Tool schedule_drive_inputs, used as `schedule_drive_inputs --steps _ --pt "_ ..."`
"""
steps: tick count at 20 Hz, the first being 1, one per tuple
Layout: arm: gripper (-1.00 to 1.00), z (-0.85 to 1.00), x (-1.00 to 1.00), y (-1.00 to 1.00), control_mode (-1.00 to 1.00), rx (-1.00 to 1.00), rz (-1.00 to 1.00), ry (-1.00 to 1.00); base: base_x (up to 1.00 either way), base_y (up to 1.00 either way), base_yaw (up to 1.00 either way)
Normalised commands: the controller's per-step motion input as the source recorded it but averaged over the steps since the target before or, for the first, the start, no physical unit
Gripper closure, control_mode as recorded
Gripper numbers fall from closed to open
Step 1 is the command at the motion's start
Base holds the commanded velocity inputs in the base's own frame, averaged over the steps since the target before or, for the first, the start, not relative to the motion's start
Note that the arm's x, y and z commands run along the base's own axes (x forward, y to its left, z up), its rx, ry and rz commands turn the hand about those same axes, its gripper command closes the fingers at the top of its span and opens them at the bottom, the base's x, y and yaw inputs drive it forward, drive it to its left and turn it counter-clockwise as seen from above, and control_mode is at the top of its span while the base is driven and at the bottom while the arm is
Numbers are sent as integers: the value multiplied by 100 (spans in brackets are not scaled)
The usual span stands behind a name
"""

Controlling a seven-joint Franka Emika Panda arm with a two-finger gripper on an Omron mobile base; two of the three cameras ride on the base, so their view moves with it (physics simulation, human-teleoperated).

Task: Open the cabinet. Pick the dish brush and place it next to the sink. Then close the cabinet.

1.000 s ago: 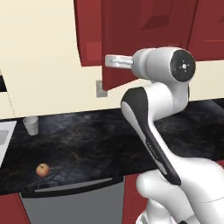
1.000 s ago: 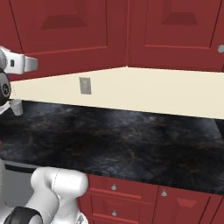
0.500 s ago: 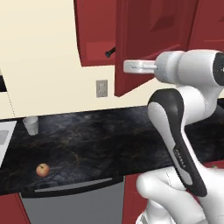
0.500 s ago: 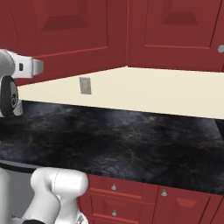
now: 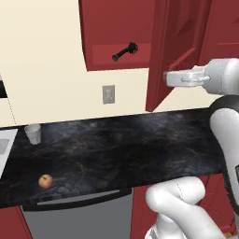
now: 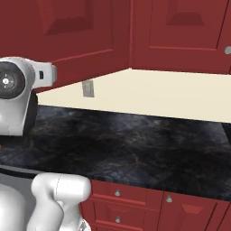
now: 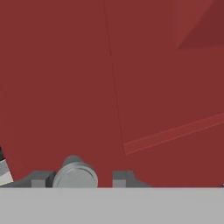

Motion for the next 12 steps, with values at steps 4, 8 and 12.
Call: schedule_drive_inputs --steps 4,8,12 --pt "100 2 -8 -100 -100 0 16 0 0 0 0" --pt "100 0 -5 -84 -100 0 14 0 0 0 0" --pt "100 0 -1 -11 -100 0 1 0 0 0 0"
